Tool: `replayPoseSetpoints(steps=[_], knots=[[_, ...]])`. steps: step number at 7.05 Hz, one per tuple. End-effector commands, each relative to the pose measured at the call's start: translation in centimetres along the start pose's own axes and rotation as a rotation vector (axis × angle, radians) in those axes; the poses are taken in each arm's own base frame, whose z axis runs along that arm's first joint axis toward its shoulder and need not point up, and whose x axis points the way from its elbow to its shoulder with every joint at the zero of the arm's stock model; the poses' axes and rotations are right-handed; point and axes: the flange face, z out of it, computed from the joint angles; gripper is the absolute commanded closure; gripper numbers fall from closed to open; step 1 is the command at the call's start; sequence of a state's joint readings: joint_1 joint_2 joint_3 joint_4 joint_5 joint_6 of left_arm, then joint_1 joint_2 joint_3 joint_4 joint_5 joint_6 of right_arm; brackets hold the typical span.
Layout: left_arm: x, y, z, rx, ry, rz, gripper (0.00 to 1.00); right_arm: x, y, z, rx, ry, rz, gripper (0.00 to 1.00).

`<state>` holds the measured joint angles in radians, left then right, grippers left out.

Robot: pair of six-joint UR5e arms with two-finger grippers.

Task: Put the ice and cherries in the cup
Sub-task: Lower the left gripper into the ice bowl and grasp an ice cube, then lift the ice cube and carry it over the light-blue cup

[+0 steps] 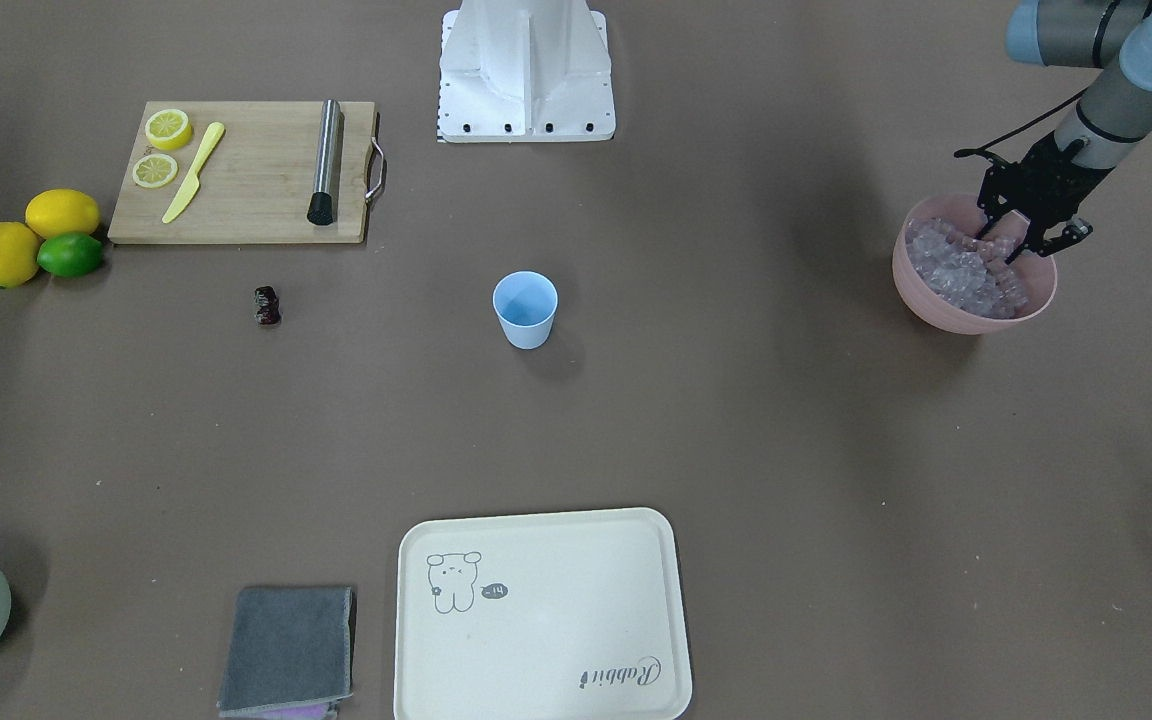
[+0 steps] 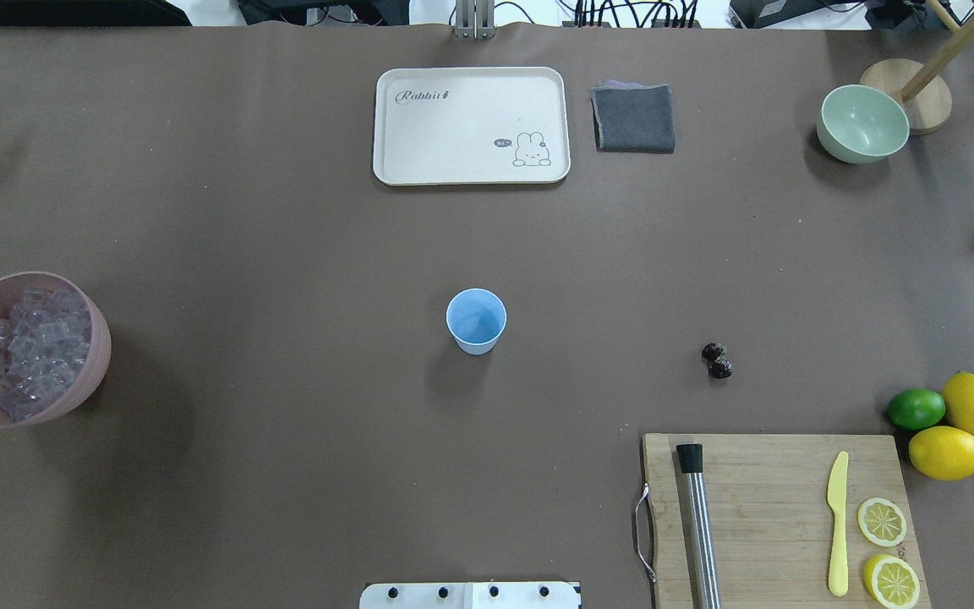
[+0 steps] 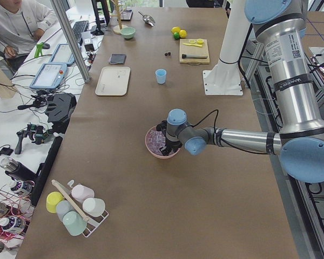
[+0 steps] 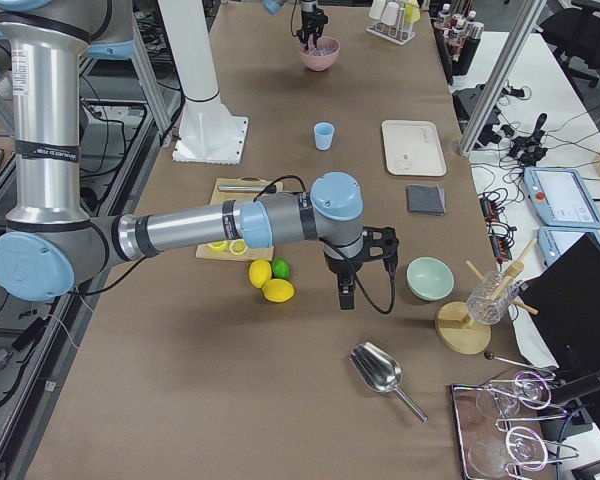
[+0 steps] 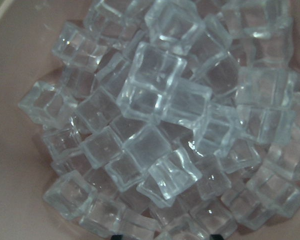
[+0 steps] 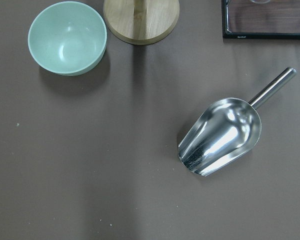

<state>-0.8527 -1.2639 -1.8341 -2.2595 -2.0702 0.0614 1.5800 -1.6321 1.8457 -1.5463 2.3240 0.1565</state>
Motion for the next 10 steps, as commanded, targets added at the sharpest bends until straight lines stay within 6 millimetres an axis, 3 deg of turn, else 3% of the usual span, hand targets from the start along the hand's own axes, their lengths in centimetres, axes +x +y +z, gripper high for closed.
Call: replayPoseSetpoints(steps=[1,4,5,7,9,10], knots=[[-0.2,-0.2,-0.5,0.011,-0.004,-0.003,1.0,0.0,0.0,0.0,0.0,0.0,0.0,0.0],[0.4,-1.1,-1.6,0.043,0.065,-0.008,1.0,0.1,0.1,0.1,-0.001,0.0,0.001,0.0],[-1.2,-1.4,-3.0,0.068,0.066,-0.053,1.0,0.1,0.1,0.1,-0.001,0.0,0.001,0.0],[-6.3,-7.6,-7.4,0.094,0.078,-0.176,1.0,0.0,0.1,0.0,0.0,0.0,0.0,0.0],[-7.9,-15.8,-10.7,0.1,0.074,-0.211,1.0,0.0,0.1,0.0,0.0,0.0,-0.001,0.0],[-7.3,-18.9,-12.3,0.125,0.13,-0.317,1.0,0.1,0.1,0.0,0.001,0.0,0.0,0.0]])
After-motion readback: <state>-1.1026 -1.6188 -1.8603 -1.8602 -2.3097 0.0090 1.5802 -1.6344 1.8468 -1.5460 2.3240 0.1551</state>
